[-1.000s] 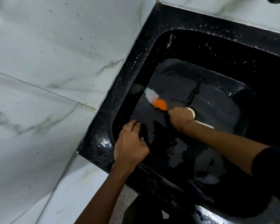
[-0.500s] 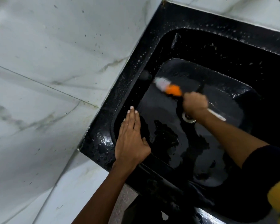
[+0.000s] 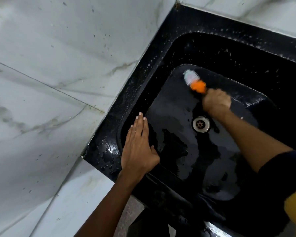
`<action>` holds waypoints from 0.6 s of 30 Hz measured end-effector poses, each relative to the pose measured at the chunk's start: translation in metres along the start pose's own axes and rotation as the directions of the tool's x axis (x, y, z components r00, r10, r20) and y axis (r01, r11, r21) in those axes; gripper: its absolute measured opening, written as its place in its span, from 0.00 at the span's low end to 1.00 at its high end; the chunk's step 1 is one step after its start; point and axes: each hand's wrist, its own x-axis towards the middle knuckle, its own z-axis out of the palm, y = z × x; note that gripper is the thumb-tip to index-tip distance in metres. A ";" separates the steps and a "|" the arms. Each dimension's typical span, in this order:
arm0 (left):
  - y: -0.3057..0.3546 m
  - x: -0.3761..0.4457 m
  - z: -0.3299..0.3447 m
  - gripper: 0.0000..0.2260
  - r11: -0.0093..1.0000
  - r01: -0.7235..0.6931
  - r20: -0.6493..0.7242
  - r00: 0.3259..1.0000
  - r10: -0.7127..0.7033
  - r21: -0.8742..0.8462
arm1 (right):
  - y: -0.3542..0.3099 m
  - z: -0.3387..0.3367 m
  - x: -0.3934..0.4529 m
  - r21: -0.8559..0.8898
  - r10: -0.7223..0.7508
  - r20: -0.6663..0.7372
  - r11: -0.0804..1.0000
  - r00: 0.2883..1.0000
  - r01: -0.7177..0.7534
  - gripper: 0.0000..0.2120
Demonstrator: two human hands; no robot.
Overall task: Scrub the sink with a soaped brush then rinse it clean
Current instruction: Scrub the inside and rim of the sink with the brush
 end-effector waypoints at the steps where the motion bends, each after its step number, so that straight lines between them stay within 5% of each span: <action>1: 0.000 0.000 0.000 0.45 1.000 0.000 0.002 1.000 0.000 0.000 | 0.008 -0.005 0.012 -0.009 0.072 0.016 0.997 0.997 -0.072 0.15; 3: -0.001 0.000 0.001 0.45 1.000 0.002 0.000 1.000 -0.002 -0.002 | 0.000 -0.005 0.012 0.016 0.070 -0.031 0.997 0.997 -0.069 0.15; 7: 0.000 0.000 0.000 0.45 1.000 -0.002 -0.001 1.000 0.002 -0.009 | -0.039 0.017 -0.043 0.031 -0.290 0.079 0.957 0.954 0.288 0.14; 14: -0.001 0.001 0.003 0.45 1.000 0.005 -0.007 1.000 -0.005 -0.006 | 0.001 -0.013 0.026 0.006 0.098 -0.011 0.995 0.995 -0.098 0.15; 18: -0.002 0.002 0.003 0.45 1.000 0.007 -0.006 1.000 -0.007 -0.009 | -0.020 0.000 0.000 0.022 -0.155 0.003 0.988 0.988 0.154 0.15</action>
